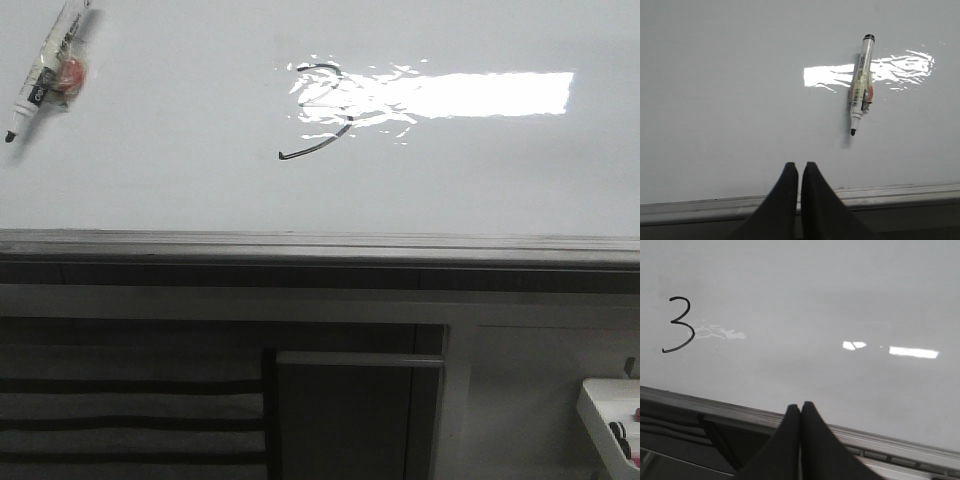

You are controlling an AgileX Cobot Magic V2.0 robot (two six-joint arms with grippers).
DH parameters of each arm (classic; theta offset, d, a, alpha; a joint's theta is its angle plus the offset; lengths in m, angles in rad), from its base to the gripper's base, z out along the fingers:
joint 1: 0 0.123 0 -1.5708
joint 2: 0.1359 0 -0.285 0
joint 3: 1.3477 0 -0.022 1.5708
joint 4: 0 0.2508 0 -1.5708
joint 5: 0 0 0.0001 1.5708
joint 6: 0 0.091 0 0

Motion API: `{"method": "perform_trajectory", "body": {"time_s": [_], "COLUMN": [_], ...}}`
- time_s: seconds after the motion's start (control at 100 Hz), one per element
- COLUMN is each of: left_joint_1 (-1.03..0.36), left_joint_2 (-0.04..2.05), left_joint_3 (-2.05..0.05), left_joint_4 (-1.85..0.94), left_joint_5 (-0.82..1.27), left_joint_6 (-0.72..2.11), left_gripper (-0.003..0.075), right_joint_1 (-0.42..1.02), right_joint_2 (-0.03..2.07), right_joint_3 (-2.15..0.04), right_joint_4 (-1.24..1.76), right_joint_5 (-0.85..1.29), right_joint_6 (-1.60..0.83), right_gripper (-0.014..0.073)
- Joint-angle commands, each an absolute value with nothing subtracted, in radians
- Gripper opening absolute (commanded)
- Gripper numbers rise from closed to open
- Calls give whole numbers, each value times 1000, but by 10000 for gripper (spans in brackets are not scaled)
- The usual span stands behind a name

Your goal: Write number 3 on whiteboard

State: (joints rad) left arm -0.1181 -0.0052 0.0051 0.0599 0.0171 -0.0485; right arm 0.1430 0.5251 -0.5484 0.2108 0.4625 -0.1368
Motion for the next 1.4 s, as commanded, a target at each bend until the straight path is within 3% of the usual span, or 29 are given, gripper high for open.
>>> {"method": "perform_trajectory", "body": {"time_s": [0.0, 0.12, 0.36, 0.57, 0.74, 0.94, 1.39], "left_joint_1": [-116, -116, -116, -116, -116, -116, -116], "left_joint_2": [-38, -38, -38, -38, -38, -38, -38], "left_joint_3": [8, 8, 8, 8, 8, 8, 8], "left_joint_4": [51, 51, 51, 51, 51, 51, 51], "left_joint_5": [-62, -62, -62, -62, -62, -62, -62], "left_joint_6": [-48, -48, -48, -48, -48, -48, -48], "left_gripper": [-19, -19, -19, -19, -19, -19, -19], "right_joint_1": [136, 120, -23, -32, -32, -32, -32], "right_joint_2": [528, 485, 199, 25, 8, -31, -32], "right_joint_3": [-576, -550, -347, -185, -102, 48, 41], "right_joint_4": [217, 210, 217, 217, 215, 32, 32], "right_joint_5": [383, 370, 243, 168, 69, -176, -127], "right_joint_6": [-137, -137, -137, -137, -122, 125, 131], "right_gripper": [-79, -79, -79, -79, -79, -79, -79]}}
